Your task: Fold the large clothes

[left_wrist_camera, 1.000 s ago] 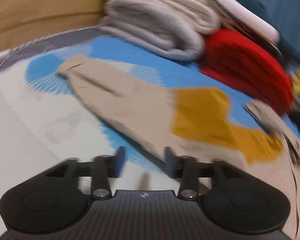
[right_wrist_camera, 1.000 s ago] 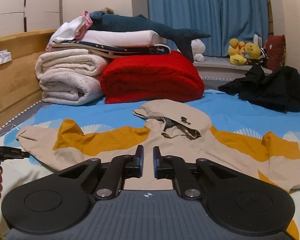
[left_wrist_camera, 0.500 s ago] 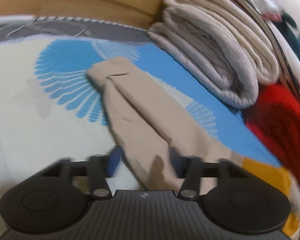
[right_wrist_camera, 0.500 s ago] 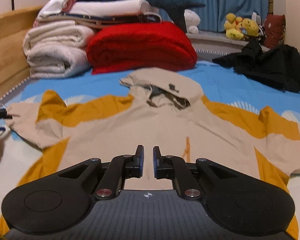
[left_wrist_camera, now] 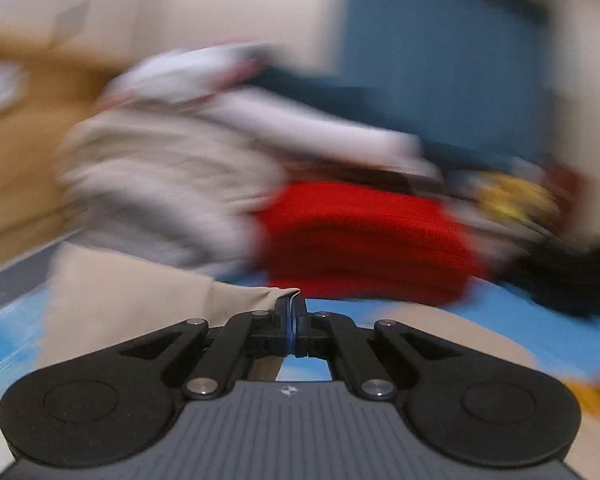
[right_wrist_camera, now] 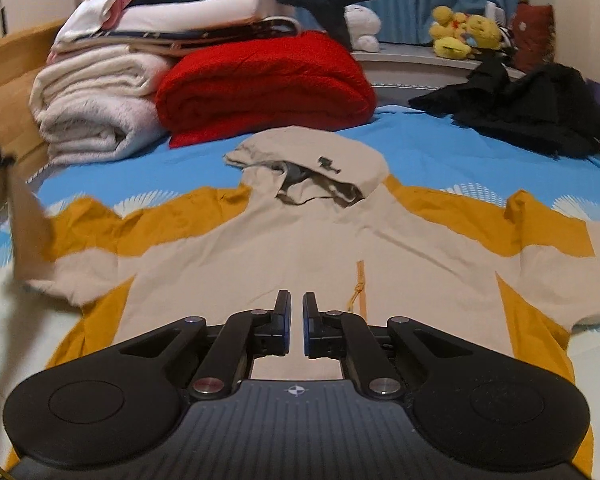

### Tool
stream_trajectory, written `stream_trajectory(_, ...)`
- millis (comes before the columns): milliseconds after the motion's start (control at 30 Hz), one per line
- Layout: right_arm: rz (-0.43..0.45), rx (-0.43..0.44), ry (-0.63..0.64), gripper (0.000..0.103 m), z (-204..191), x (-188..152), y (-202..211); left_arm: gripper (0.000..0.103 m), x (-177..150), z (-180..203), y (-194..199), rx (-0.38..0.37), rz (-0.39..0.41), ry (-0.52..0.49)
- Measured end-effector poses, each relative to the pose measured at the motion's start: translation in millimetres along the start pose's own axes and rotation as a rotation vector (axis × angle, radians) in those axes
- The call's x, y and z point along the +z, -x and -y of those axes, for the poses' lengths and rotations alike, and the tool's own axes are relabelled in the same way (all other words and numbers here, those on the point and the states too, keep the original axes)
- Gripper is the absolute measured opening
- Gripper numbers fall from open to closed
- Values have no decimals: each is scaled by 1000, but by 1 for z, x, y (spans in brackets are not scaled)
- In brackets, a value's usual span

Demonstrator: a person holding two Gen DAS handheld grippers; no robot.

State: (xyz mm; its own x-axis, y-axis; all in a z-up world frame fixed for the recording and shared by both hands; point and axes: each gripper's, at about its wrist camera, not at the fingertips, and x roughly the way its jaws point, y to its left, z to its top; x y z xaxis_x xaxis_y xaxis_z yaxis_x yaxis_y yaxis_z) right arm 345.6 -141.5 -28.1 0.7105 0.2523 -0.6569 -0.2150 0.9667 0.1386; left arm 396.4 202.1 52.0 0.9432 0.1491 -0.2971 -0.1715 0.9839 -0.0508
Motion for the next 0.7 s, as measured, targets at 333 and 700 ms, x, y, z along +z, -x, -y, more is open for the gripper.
stream_trajectory(333,-8,-2,-227,20,57,21,11,44,-61,149,85,-308,-380,-158)
stream_trajectory(700,-129,114,-210,34,29,2,-31,53,-86,59,87,44,-553,156)
